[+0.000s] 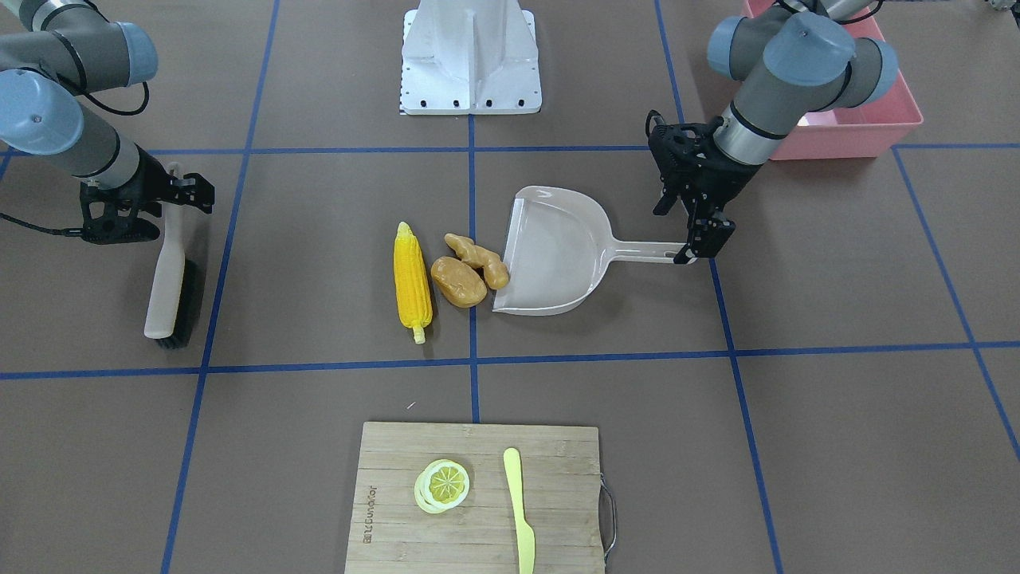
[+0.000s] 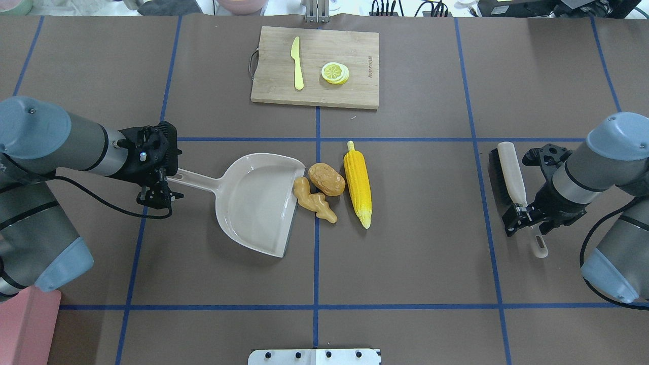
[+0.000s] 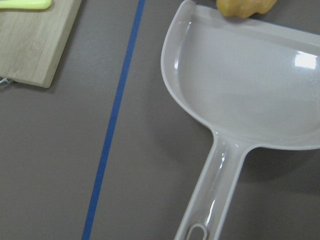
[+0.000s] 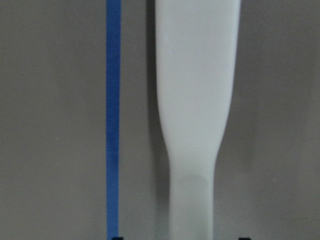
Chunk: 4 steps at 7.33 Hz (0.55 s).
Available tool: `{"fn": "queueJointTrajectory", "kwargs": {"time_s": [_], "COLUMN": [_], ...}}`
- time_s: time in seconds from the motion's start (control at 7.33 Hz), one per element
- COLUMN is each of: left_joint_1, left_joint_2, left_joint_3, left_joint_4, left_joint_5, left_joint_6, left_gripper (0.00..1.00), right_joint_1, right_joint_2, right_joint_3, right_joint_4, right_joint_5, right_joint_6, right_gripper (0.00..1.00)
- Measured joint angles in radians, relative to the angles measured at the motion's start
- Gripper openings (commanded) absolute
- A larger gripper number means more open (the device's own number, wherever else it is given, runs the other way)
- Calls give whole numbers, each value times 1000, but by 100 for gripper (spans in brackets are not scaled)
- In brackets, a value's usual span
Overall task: Sweep and dump trash into bin
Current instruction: 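Grasp the white dustpan handle with left gripper while right grasps brush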
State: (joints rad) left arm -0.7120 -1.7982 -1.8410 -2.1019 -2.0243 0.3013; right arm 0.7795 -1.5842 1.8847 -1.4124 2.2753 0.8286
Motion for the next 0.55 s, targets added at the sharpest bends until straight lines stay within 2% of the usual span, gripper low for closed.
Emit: {"fn": "queueJointTrajectory", "kwargs": {"time_s": [0.27,0.55], "left_joint_1": [-11,-30], "left_joint_2": [0,-7], "left_joint_3": [43,66], "left_joint_4": [-96,-120], "left_joint_5": [-94,-149], "left_joint_6": [4,1], "left_gripper": [99,99], "right_joint_1": [22,21], "right_joint_2": [-11,-11], "right_joint_3": [10,0], "right_joint_4": [0,0], "right_joint_5": [17,13], "right_joint_6": [-4,-6], "right_gripper": [59,59]}}
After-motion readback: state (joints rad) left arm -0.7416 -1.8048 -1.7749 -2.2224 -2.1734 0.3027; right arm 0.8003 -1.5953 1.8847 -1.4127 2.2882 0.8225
